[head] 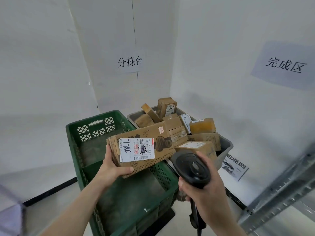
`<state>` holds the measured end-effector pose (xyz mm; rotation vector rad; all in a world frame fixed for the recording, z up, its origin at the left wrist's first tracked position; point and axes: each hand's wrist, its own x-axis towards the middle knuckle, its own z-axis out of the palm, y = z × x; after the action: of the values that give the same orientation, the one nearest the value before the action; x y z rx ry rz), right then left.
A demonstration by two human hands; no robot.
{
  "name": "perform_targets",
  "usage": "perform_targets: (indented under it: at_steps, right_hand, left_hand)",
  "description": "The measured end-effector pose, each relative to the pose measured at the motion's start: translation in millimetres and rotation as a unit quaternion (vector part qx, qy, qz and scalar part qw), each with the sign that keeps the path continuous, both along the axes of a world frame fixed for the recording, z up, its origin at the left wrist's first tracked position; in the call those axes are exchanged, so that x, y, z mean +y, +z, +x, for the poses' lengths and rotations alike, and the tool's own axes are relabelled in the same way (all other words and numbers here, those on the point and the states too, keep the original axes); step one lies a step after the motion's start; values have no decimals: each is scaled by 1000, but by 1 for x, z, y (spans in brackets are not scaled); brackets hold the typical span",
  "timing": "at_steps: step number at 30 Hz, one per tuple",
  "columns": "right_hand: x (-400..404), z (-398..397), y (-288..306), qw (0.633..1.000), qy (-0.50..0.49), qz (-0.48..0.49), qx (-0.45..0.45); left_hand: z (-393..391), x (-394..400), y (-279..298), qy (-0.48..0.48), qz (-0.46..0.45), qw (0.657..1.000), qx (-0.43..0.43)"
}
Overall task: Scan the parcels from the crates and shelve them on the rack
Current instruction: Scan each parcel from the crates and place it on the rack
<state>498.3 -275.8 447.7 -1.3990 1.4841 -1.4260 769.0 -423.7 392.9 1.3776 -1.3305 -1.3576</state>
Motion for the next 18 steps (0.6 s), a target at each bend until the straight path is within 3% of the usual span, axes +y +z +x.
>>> perform_targets:
  at_steps: [6, 10, 18]
  right_hand:
    - [8, 16, 1, 1000, 0, 13, 21]
    - [16, 18, 10, 997, 6, 9, 78]
    - [30, 18, 24, 983, 22, -6, 184]
  left_hand:
    - [7, -1, 11, 20, 1, 1000, 20]
    - [18, -11, 39, -51, 44, 997, 40]
    - [-1, -40, 137, -230, 21, 954, -191]
